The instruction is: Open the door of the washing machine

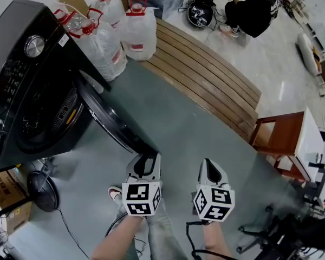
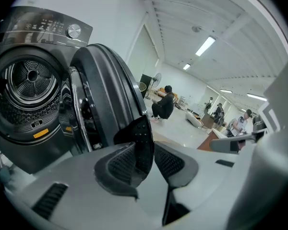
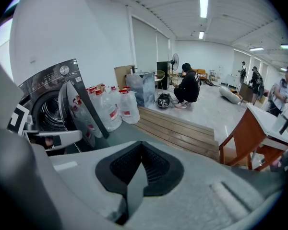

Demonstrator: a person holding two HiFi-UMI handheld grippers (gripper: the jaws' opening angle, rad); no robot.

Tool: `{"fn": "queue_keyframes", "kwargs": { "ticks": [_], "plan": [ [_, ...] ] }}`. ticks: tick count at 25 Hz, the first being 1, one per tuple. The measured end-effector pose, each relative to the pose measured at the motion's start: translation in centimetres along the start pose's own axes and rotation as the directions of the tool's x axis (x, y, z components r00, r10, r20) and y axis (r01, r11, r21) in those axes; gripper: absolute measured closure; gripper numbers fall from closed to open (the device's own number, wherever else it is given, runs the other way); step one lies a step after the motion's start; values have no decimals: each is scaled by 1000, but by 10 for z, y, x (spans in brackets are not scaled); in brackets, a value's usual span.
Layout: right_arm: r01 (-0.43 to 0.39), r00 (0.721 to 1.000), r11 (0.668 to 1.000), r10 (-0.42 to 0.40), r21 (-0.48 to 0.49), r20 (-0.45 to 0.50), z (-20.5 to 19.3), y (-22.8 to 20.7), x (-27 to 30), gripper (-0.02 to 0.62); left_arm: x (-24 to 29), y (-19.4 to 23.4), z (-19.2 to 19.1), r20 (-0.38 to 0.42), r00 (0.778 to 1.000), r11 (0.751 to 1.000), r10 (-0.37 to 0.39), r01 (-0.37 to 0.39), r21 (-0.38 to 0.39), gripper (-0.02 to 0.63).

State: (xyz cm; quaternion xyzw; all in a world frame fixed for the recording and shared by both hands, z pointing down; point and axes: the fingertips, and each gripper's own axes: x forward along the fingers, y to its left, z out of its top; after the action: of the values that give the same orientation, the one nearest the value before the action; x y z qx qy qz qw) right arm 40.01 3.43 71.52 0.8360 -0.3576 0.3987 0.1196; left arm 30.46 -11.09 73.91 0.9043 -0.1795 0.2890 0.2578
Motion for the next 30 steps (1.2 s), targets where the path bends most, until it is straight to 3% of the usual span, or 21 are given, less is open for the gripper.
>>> {"fn": "queue_keyframes", "kwargs": {
  "ticks": [10,18,21,24,30],
  "plan": [
    [-19,1000,1000,19,-19,7,9,9,-1,591,-5,-3,4,10,999,999,-40,40,-26,486],
    [-87,996,993,89,-75,18,26,51,-3,589,-37,9,4,14,1000,998,-23,24,-56,486],
    [-121,992,987,123,-110,7,34,77,-5,590,-59,29,15,30,999,997,24,-22,-73,488],
    [-178,984,971,181,-160,5,51,112,-1,591,-85,67,41,83,989,990,124,-118,-77,519],
    [-309,946,913,324,-268,12,91,196,-17,589,-172,131,103,226,929,956,294,-287,-64,545]
  ]
}}
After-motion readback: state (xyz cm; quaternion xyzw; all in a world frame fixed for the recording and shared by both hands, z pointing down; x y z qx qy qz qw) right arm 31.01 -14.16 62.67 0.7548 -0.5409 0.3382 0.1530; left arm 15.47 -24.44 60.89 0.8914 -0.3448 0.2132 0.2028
